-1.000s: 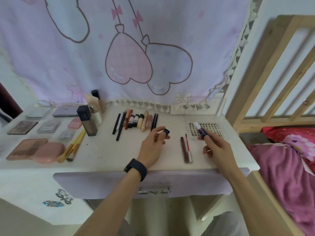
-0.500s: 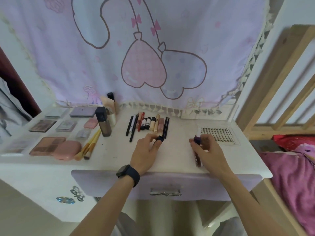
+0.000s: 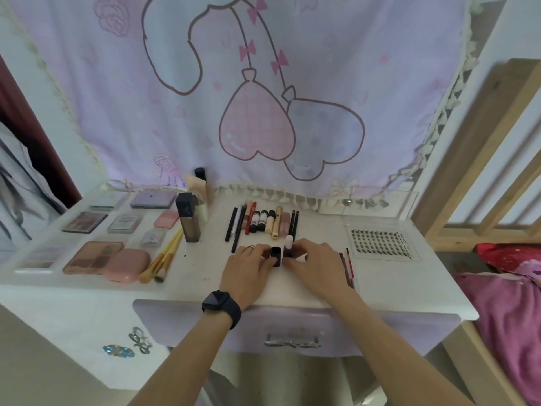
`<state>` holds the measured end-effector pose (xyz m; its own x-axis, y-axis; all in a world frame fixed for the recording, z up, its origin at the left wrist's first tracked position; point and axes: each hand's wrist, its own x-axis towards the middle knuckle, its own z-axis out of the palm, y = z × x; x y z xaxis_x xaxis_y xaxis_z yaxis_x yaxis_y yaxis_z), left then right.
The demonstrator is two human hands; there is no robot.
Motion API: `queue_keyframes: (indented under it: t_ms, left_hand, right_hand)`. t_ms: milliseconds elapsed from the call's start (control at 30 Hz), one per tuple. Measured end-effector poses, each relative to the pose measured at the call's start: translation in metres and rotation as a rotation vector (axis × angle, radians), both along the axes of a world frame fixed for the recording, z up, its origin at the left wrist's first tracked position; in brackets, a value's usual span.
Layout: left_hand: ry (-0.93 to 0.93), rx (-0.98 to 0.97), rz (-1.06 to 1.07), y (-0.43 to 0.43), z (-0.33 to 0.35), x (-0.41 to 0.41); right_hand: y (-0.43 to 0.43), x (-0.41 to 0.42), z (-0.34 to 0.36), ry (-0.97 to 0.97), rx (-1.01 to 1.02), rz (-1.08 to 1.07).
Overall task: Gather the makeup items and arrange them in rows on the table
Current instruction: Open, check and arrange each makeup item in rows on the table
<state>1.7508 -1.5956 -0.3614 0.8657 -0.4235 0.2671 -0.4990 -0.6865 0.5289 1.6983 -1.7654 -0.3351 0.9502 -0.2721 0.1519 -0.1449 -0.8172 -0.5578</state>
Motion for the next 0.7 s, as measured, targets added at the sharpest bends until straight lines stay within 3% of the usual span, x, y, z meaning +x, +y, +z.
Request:
queue_keyframes:
  t_ms: [467, 700]
  left_hand:
    - [-0.029, 0.009, 0.038, 0.0006, -0.0088, 0.001]
    - [-0.021, 0.014, 0.051, 0.0006, -0.006, -0.0019]
  right_hand:
    - [0.006, 0.0043, -0.0078, 0.071, -0.165, 0.055]
    - [0.0032, 0.0038, -0.0035, 0.148, -0.03, 0.099]
